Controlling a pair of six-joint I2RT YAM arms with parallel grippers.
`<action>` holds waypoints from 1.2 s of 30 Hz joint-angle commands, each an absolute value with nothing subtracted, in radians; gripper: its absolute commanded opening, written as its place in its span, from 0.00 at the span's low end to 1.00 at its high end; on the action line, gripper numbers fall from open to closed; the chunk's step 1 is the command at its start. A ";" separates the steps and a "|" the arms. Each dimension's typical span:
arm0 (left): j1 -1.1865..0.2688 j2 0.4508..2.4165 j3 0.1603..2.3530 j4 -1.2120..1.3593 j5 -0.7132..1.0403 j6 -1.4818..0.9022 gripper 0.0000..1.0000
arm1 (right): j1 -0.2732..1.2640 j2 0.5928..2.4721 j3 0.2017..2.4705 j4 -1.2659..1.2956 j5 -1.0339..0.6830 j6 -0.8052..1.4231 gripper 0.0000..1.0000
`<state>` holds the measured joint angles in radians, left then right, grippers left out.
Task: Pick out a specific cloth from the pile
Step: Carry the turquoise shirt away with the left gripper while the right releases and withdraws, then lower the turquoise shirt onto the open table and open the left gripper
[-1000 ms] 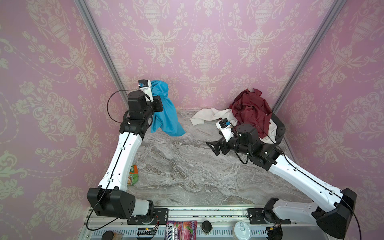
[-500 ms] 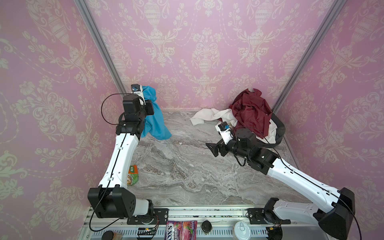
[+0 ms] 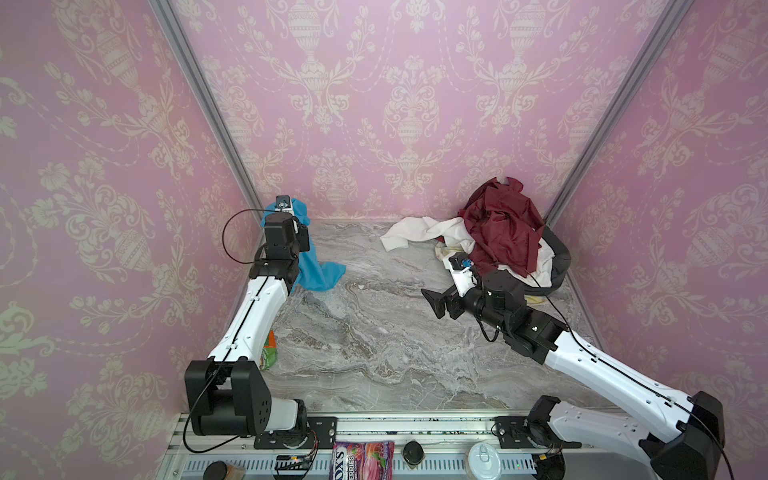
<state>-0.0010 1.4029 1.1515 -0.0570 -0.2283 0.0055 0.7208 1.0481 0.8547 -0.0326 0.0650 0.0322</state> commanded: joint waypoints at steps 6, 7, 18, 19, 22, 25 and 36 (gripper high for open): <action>-0.062 1.479 0.989 0.072 -0.303 -0.213 0.00 | 0.726 0.969 0.764 0.049 0.147 0.073 0.99; -0.071 1.486 0.972 0.073 -0.303 -0.233 0.00 | 0.727 0.966 0.759 0.049 0.150 0.074 0.99; -0.104 1.585 0.849 0.000 -0.196 -0.428 0.00 | 0.726 0.965 0.713 0.083 0.171 0.103 0.99; -0.104 1.599 0.841 -0.007 -0.182 -0.443 0.00 | 0.726 0.971 0.715 0.081 0.169 0.105 0.99; -0.104 1.650 0.831 -0.029 -0.163 -0.471 0.00 | 0.727 0.995 0.727 0.064 0.136 0.096 0.99; -0.096 1.696 0.851 -0.053 -0.127 -0.484 0.00 | 0.727 1.011 0.733 0.054 0.103 0.085 0.99; 0.004 1.881 1.091 -0.272 -0.010 -0.472 0.00 | 0.726 1.043 0.726 0.102 0.067 0.075 0.99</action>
<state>-0.0296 1.8225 1.0649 -0.1375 -0.0719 -0.4667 0.7208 1.0286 0.7235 0.0708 0.0849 0.0795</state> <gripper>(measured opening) 0.062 0.991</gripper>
